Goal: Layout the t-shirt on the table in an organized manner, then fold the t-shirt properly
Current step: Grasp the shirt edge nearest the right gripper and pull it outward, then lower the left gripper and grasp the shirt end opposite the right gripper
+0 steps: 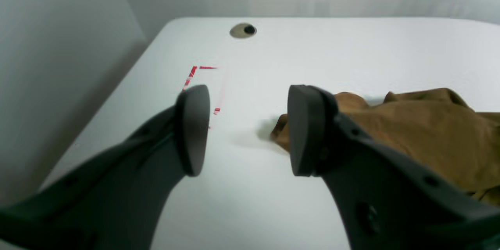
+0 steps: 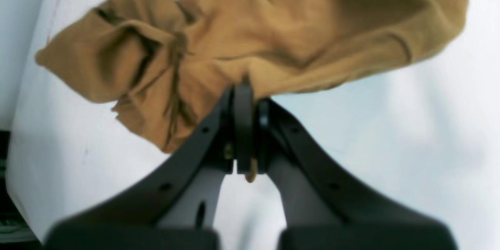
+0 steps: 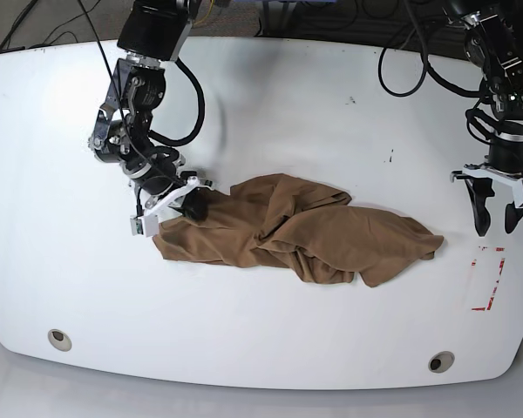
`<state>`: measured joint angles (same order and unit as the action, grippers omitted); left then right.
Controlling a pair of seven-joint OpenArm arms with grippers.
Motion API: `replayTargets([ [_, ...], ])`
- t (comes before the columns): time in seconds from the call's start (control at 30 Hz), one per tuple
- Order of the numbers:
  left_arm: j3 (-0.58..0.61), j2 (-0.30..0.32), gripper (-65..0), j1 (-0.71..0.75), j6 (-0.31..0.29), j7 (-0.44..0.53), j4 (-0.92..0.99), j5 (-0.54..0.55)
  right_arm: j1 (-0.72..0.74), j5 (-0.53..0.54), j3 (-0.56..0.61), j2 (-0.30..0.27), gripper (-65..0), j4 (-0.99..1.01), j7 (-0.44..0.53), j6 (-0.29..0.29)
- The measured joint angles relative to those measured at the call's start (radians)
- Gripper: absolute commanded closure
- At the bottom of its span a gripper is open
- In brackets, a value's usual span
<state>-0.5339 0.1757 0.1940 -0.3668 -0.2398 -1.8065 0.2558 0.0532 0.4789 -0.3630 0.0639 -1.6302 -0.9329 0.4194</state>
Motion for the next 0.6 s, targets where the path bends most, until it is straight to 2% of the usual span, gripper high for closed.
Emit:
replayTargets([
  [0.17,0.027,0.004,-29.5,-0.001,0.014,0.004,0.000,0.000,-0.041,-0.002,0.001,-0.004,-0.1,-0.074,-0.036,0.003],
  [0.4,0.104,0.001,-30.9,-0.003,0.000,-0.001,0.000,0.002,-0.103,-0.002,0.032,-0.041,-0.1,-0.190,-0.038,0.001],
  [0.6,0.160,-0.002,-46.3,-0.021,-0.002,-0.085,0.002,0.001,-0.132,0.000,0.051,-0.052,-0.1,-0.216,-0.039,0.005],
])
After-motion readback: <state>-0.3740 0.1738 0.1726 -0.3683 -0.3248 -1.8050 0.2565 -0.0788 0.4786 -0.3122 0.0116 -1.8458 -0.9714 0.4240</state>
